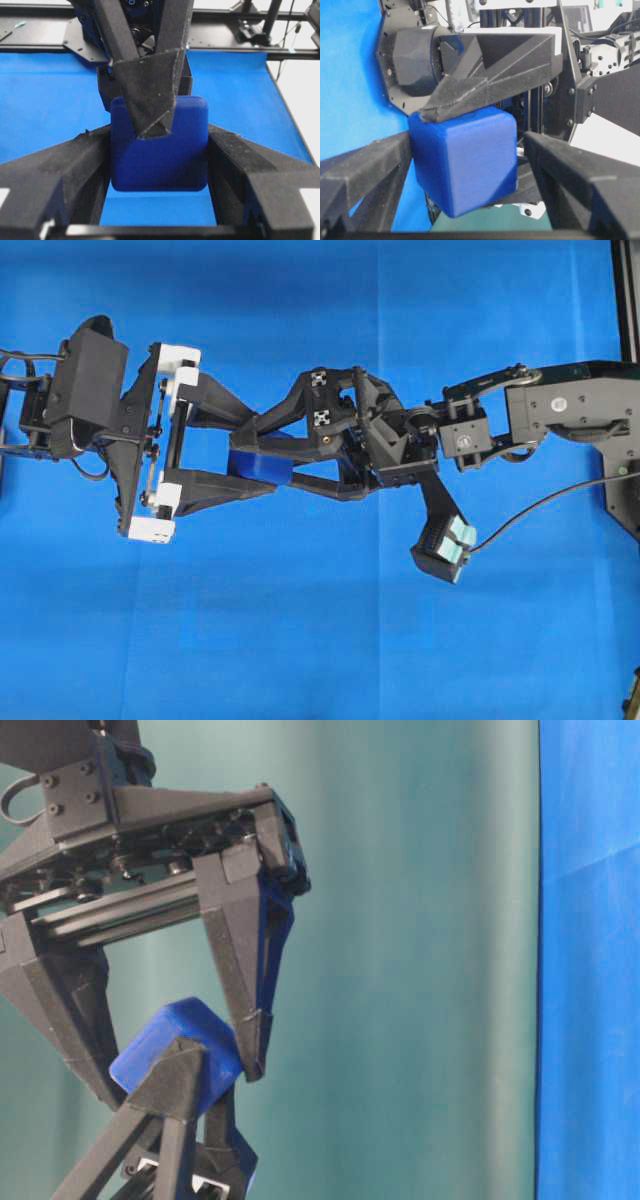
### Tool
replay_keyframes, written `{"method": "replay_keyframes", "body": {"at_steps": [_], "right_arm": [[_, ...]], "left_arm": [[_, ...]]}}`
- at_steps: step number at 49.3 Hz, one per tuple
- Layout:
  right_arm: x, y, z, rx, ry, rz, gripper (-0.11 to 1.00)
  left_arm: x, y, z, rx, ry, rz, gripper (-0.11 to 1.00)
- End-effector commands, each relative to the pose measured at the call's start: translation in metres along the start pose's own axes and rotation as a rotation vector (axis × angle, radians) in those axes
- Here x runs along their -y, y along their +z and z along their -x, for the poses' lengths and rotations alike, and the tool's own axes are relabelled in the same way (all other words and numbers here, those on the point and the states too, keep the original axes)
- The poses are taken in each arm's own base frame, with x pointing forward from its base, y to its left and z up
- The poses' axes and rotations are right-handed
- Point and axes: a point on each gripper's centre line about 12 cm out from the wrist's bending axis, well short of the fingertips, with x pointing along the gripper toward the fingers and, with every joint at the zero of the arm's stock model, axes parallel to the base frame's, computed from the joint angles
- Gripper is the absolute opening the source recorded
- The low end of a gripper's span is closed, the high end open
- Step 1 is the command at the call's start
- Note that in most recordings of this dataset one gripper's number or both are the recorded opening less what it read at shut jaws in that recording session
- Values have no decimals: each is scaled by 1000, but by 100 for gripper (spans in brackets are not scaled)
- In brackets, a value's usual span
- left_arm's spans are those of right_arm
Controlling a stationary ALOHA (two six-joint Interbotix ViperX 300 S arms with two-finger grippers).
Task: Handover the blue block to the right arm after grasping it with the left arm, then place it in the designated position.
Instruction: 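Move the open right gripper onto the cube held by the left gripper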
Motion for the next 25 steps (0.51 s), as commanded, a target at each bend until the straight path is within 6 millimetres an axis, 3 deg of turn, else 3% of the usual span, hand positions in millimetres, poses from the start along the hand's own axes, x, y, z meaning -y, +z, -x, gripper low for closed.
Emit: {"method": "replay_keyframes", "body": {"at_steps": [1, 6, 13, 25], "right_arm": [[16, 6, 2, 14, -40, 3, 95], [14, 4, 1, -13, -19, 1, 86], [13, 2, 1, -34, -6, -3, 51], [12, 2, 1, -39, -3, -19, 52]], "left_arm": [[1, 9, 2, 29, -1, 4, 49], [0, 8, 2, 26, -1, 4, 49], [0, 8, 2, 26, -1, 4, 49], [0, 8, 2, 26, -1, 3, 49]]}}
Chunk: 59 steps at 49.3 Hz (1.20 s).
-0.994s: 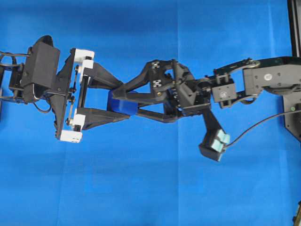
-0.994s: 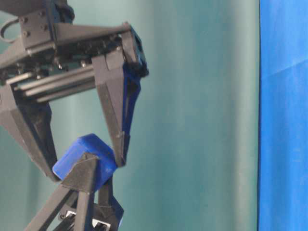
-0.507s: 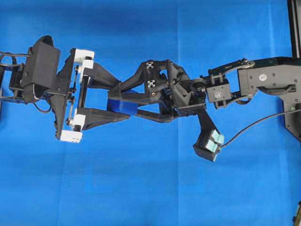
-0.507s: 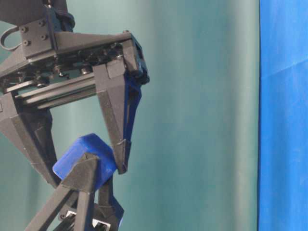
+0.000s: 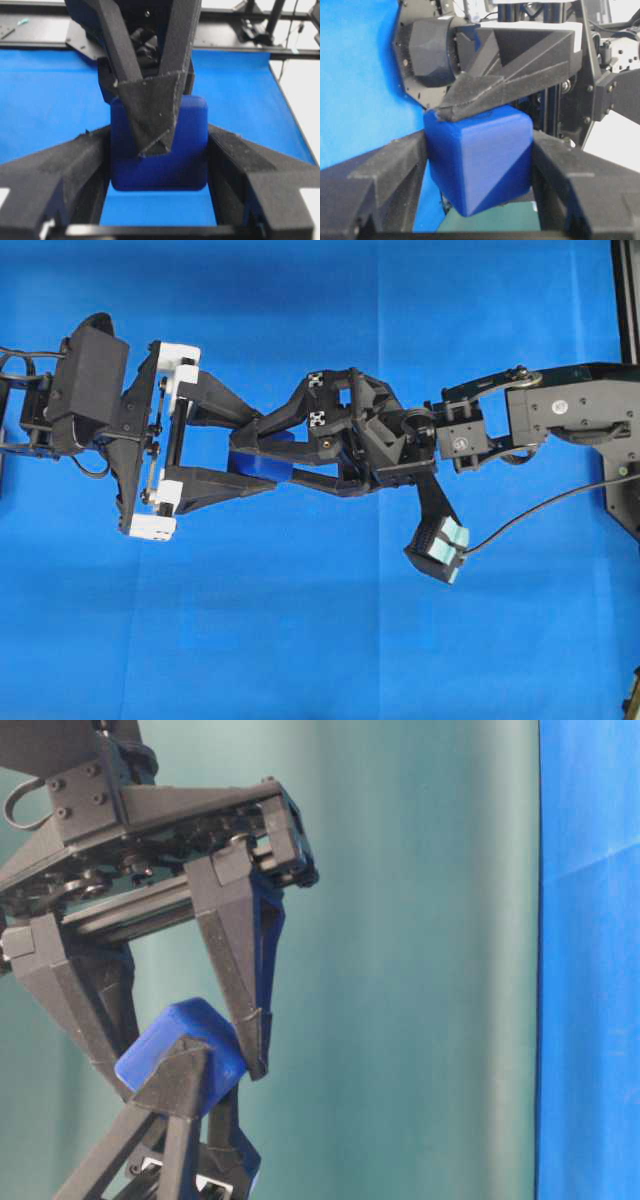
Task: Handover the blue block to the right arm after grasping it with the left arm, then place it in the designated position.
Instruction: 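Move the open right gripper onto the cube held by the left gripper, then close the right gripper on the cube, open the left gripper, pull right away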
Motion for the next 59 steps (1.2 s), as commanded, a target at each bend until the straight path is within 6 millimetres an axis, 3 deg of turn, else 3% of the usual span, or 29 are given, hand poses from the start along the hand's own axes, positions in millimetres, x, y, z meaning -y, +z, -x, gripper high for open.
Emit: {"method": "replay_keyframes", "body": {"at_steps": [1, 26, 33, 36, 49, 59], "right_arm": [[16, 4, 3, 9, -40, -10, 52], [15, 3, 2, 0, -33, -26, 52], [15, 3, 2, 0, -33, -26, 52], [14, 2, 3, -2, -32, -26, 52], [13, 2, 5, -3, -31, -28, 52], [13, 4, 19, 1, -37, -27, 52]], "left_arm": [[2, 9, 3, 29, -5, -4, 49], [2, 13, 1, 46, -6, -8, 50], [1, 13, 2, 46, -5, -10, 83], [2, 14, 2, 47, -6, -10, 91], [-2, 14, 3, 48, 4, -5, 93], [-2, 12, 5, 46, 4, -2, 93]]}}
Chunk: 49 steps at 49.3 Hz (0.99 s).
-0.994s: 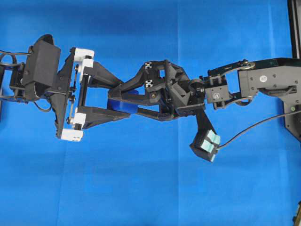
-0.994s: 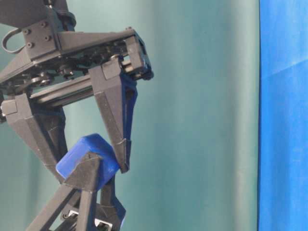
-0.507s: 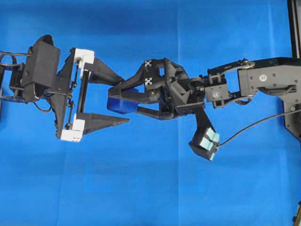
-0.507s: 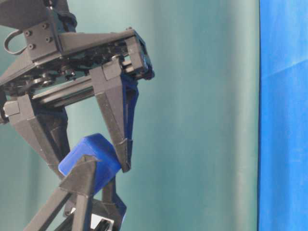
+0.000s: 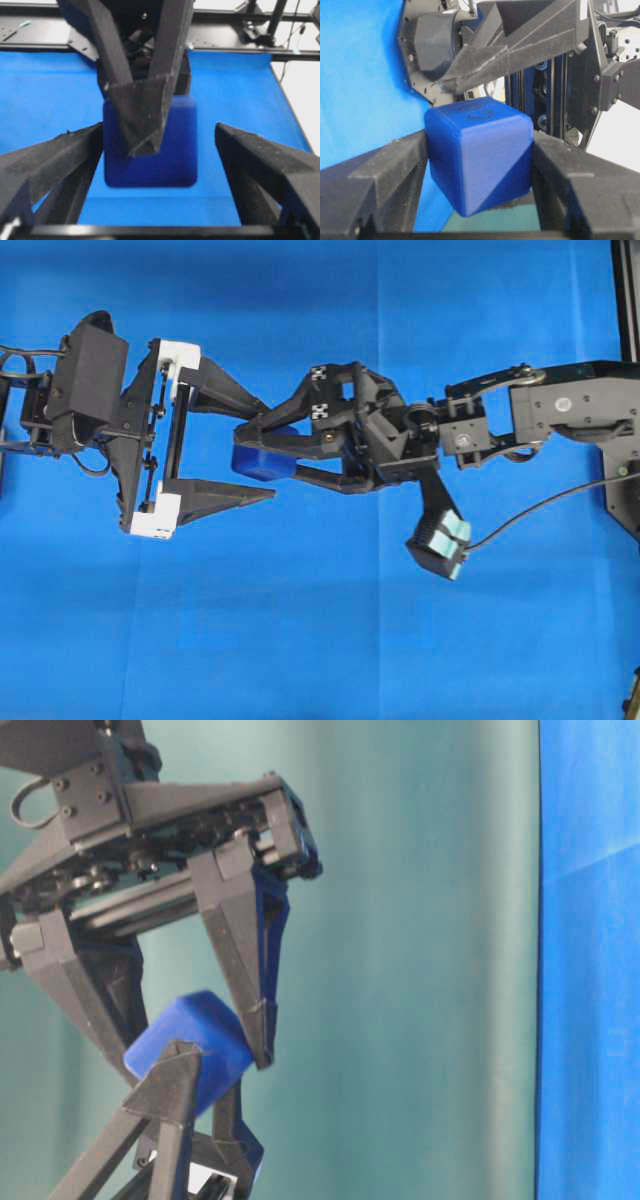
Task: Handover the blue block to the right arm after grasping it with the left arm, then place it in the designated position.
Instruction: 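Close the right gripper on the cube, open the left gripper, pull right away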
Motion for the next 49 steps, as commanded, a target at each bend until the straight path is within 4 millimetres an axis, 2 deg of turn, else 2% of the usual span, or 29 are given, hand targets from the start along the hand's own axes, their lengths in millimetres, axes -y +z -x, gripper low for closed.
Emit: {"method": "replay_keyframes", "body": {"at_steps": [1, 31, 49], "right_arm": [[14, 8, 14, 21, -43, -3, 52], [-1, 7, 85, -18, -40, -2, 52], [-3, 6, 92, -44, -27, -18, 52]], "left_arm": [[1, 12, 5, 43, -3, 0, 93], [0, 10, 9, 38, -1, -1, 93], [0, 9, 10, 38, -1, 0, 93]]}}
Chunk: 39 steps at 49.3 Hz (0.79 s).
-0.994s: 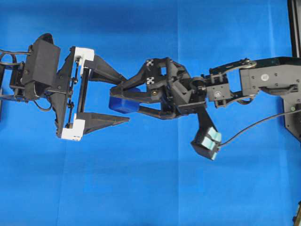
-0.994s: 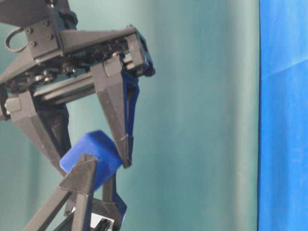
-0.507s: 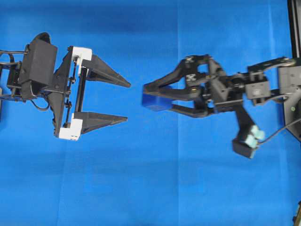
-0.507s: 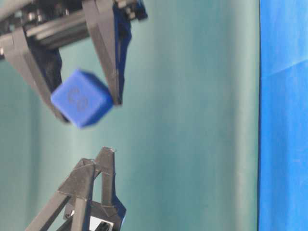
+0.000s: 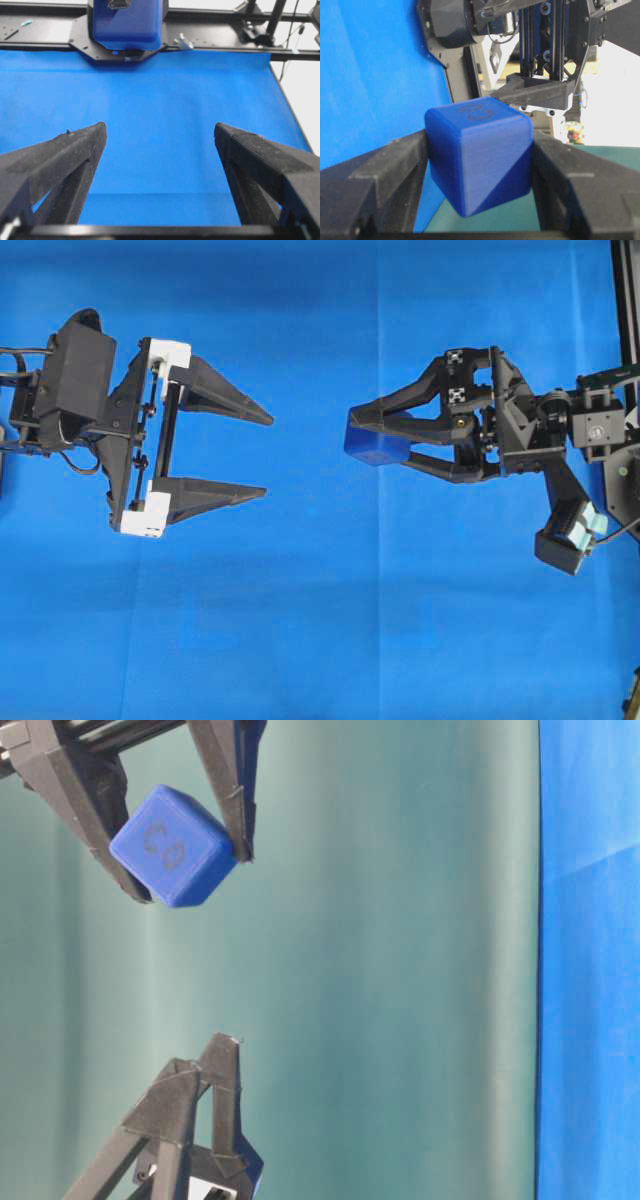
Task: Handover the blue block to the right arm after grasping it with the left arm, then place it in the designated position.
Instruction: 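Close the right gripper on the cube, open the left gripper, pull right away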
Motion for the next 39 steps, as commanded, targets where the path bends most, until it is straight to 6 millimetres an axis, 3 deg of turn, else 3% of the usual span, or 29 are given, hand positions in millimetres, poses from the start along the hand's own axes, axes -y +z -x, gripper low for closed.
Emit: {"method": "replay_keyframes", "body": {"at_steps": [1, 17, 39], "right_arm": [[8, 5, 4, 15, -25, -11, 52], [9, 4, 5, 15, -27, -281, 52], [12, 3, 9, -2, -27, -972, 52]], "left_arm": [[0, 11, 3, 35, -1, 0, 93], [0, 11, 3, 35, -1, -8, 93], [-1, 12, 3, 39, 2, -13, 93]]}}
